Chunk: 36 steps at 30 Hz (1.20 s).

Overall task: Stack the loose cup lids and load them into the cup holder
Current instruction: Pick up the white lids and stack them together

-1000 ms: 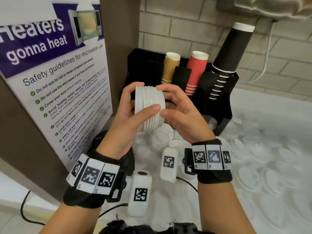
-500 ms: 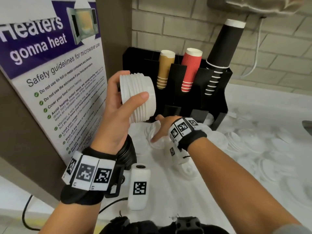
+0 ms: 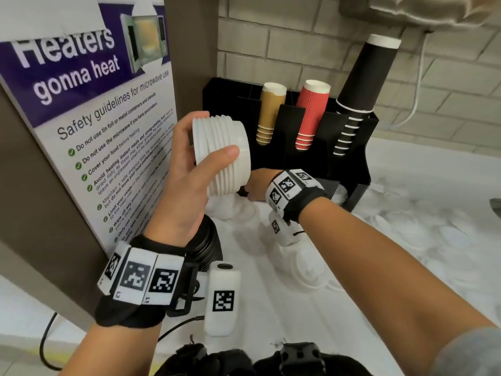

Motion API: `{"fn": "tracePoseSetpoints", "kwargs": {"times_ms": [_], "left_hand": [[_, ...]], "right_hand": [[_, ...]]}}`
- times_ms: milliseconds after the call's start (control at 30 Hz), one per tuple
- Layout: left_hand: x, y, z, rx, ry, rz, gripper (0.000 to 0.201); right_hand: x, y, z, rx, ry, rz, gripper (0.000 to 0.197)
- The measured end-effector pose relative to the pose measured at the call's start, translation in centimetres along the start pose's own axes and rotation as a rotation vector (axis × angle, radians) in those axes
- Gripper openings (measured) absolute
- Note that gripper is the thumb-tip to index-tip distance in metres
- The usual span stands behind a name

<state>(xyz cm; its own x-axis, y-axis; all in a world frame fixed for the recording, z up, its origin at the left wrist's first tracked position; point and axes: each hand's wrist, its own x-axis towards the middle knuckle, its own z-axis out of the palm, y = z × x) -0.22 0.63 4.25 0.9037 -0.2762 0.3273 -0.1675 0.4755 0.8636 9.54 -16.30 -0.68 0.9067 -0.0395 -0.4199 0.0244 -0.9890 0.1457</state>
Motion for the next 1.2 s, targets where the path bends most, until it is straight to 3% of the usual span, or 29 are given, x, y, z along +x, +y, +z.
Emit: {"fn": "tracePoseSetpoints", "kwargs": {"times_ms": [67,167,333,467,567,700,767,833,900,1067,1200], "left_hand": [[0.0,0.0,0.0,0.001,-0.002,-0.001,0.061],[0.1,0.0,0.0,-0.005,0.004,0.004,0.06],[0.1,0.1,-0.2,-0.02,-0.001,0.002,0.06],[0.2,0.0,-0.3,-0.021,0.003,0.003,0.057],[0.2,-0.2,-0.2,-0.013,0.007,-0.003,0.055],[0.3,-0.6,0.1,-0.016,0.009,-0.022,0.047],[0.3,-0.9,0.4,-0.019,0.006,-0.029,0.048],[0.3,-1.2,1.0,-0.017,-0.001,-0.042,0.051],[0.4,-1.5,1.5,-0.014,-0.003,-0.05,0.056],[0.8,-1.5,2.5,-0.018,0.004,-0.044,0.062],[0.8,-1.6,3.0,-0.013,0.012,-0.038,0.066]], "right_hand": [[0.7,0.0,0.8,-0.054,-0.089,0.006,0.054],[1.9,-0.9,1.9,-0.043,-0.1,-0.04,0.075],[3.2,-1.9,3.1,-0.124,-0.001,-0.075,0.092],[2.0,-1.4,3.2,-0.199,-0.105,-0.1,0.072],[2.0,-0.2,3.0,-0.16,-0.097,-0.167,0.062],[-0.2,1.2,1.0,-0.028,-0.06,-0.108,0.08],[-1.5,2.6,-0.4,0.065,-0.013,-0.103,0.068],[-3.0,4.5,-1.2,0.228,0.133,-0.112,0.051],[-4.5,5.7,-0.9,0.359,0.22,-0.112,0.053],[-4.8,3.6,1.0,0.184,-0.042,-0.188,0.077],[-1.6,1.4,2.9,0.033,-0.079,-0.224,0.094]]}}
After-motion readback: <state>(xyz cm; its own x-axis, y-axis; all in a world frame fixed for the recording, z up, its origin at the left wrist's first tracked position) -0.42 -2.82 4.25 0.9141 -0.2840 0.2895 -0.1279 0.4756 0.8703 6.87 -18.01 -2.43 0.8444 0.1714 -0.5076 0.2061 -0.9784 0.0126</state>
